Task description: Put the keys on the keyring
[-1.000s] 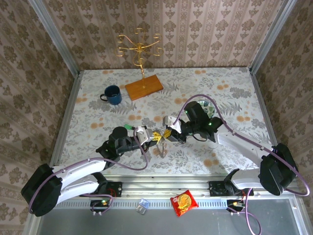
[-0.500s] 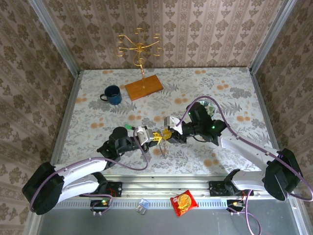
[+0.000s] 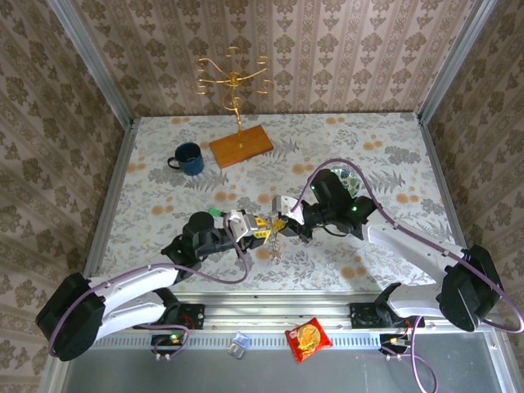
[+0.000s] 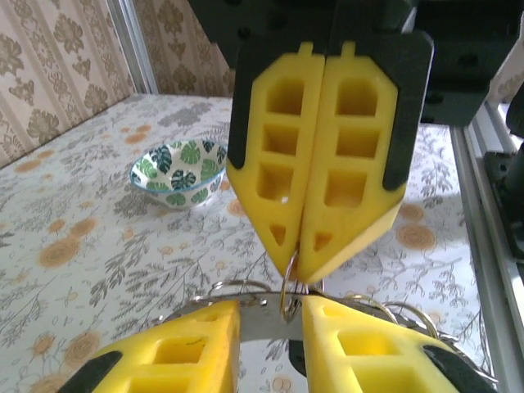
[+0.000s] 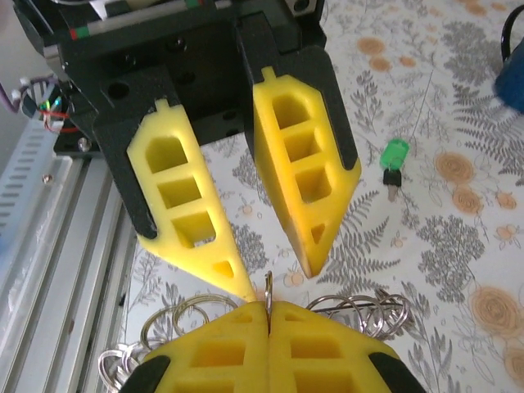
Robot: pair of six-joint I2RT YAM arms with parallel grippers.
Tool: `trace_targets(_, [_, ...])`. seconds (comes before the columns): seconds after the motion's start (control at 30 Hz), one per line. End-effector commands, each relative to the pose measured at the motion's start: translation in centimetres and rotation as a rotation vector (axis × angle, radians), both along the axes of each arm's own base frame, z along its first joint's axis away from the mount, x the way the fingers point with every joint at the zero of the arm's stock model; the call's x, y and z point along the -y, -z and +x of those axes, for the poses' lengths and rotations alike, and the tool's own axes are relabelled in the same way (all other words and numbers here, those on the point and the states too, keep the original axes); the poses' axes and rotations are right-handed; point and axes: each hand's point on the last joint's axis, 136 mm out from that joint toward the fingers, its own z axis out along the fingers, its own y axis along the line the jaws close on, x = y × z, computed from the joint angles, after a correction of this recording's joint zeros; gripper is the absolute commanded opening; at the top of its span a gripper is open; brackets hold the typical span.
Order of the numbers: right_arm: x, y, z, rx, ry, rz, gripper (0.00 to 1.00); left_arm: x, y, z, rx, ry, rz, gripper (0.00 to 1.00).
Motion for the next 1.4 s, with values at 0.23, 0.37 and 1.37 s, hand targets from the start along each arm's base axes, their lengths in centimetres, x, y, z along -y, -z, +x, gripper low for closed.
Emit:
trace_targets(0.23, [0.1, -0.6, -0.3, 0.065, -0.073, -0.175, 0.00, 0.8, -0.8, 0.3, 0.051, 0.048, 0.098, 0.20])
trace_targets(0.37, [-0.6, -1.2, -0.6, 0.073, -0.106, -0.166, 0.00, 1.2, -0.8, 0.2, 0.055, 0.073, 0.113, 0.13])
trace_targets(1.37, [0.0, -0.1, 0.5, -0.042, 0.016, 0.102, 0.19, 1.1, -2.2, -1.3, 0.049, 0.115, -0.068, 0.00])
